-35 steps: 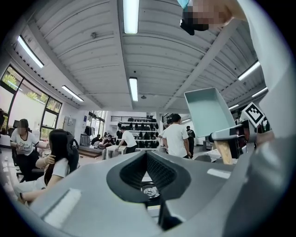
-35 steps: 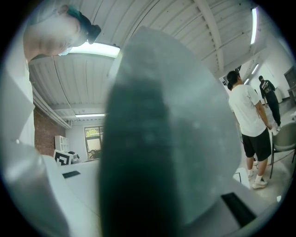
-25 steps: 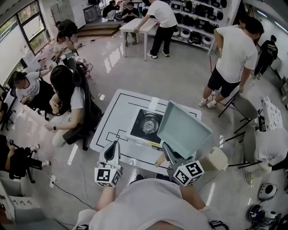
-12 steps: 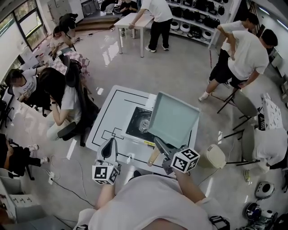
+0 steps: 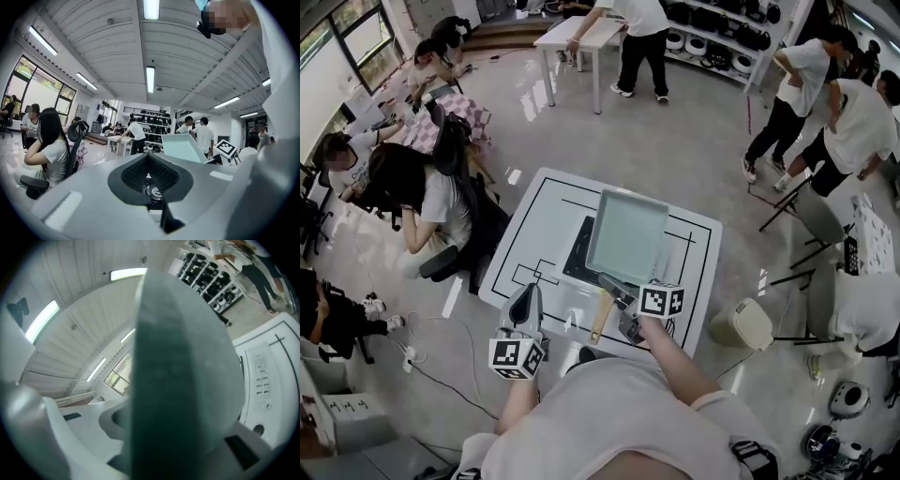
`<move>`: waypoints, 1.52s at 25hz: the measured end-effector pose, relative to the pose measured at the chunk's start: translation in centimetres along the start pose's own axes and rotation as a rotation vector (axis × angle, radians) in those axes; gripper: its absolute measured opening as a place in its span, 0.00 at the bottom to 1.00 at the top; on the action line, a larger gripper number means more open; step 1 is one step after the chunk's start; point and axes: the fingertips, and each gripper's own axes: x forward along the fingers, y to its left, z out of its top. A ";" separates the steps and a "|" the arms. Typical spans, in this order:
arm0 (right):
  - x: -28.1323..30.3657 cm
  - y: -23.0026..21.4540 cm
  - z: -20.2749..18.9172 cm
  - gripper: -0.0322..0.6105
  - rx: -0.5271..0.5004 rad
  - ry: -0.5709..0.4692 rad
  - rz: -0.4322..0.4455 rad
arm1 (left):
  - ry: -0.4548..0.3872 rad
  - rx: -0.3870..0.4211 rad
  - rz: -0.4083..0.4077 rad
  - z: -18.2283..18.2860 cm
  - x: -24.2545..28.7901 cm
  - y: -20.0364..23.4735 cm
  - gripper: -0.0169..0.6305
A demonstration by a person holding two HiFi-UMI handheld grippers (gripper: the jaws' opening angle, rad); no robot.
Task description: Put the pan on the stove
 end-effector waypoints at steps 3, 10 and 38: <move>2.0 -1.8 -1.3 0.24 0.130 0.031 0.022 | 0.013 0.000 0.006 -0.4 0.2 0.3 0.04; 5.2 -4.7 -3.8 0.24 0.328 0.097 0.066 | 0.057 -0.021 0.007 -1.8 0.5 0.8 0.04; 8.9 -9.4 -6.8 0.24 0.634 0.081 0.099 | 0.127 -0.039 -0.028 -4.3 2.2 0.6 0.04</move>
